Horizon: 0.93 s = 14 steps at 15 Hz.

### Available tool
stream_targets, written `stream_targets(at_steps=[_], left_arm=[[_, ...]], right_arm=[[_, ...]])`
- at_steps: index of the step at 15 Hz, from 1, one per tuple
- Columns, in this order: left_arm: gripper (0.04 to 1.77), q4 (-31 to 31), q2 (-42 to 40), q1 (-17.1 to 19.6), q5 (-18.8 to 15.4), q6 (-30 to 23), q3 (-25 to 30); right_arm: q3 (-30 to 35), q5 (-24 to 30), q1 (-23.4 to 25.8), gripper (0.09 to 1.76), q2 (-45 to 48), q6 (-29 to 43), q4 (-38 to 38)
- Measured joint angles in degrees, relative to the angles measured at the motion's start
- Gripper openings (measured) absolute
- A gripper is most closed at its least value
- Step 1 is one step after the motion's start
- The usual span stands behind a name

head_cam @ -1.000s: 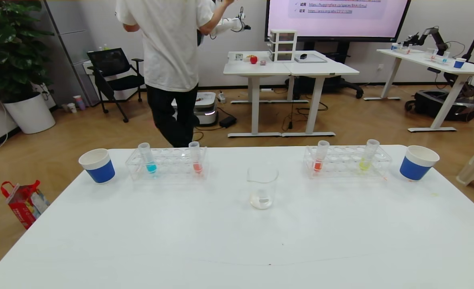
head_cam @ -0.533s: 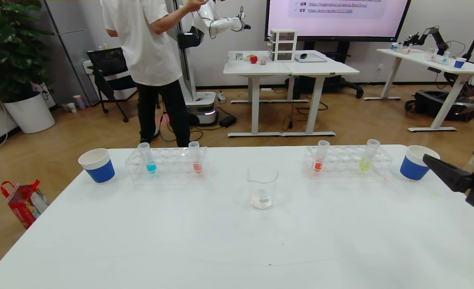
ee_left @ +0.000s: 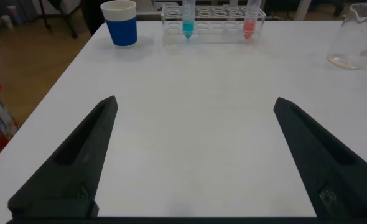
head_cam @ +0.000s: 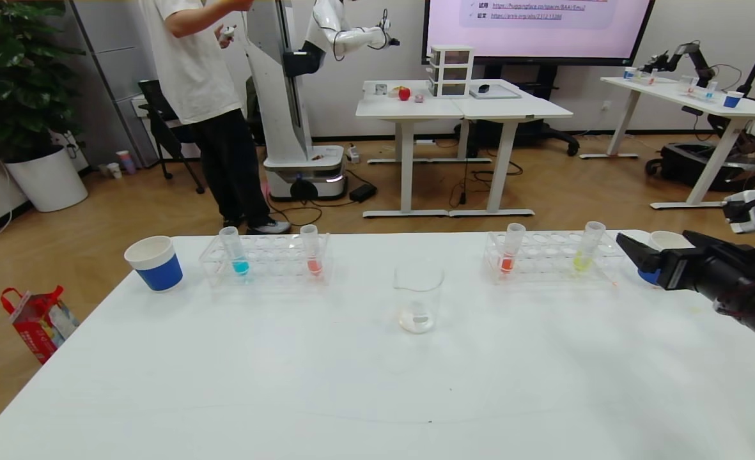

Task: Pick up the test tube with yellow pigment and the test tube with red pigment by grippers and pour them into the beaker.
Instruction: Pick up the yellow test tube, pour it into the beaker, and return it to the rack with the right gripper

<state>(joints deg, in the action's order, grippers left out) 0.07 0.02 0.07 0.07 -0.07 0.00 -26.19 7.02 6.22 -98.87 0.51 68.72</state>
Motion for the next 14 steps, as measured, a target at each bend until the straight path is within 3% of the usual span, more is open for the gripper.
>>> stream_targets(at_steps=[3,8,14], left_arm=[[1.75,0.0,0.0,0.0,0.0,0.0,0.0],[1.75,0.0,0.0,0.0,0.0,0.0,0.0],[1.75,0.0,0.0,0.0,0.0,0.0,0.0]], right_arm=[[-2.0,4.7,1.7,1.74,-9.0,-0.1,6.7],[-5.6,7.2,2.5,1.74,-20.4,-0.3,16.3],[-13.8,8.0,3.2,1.74,-29.6,-0.3,18.2]])
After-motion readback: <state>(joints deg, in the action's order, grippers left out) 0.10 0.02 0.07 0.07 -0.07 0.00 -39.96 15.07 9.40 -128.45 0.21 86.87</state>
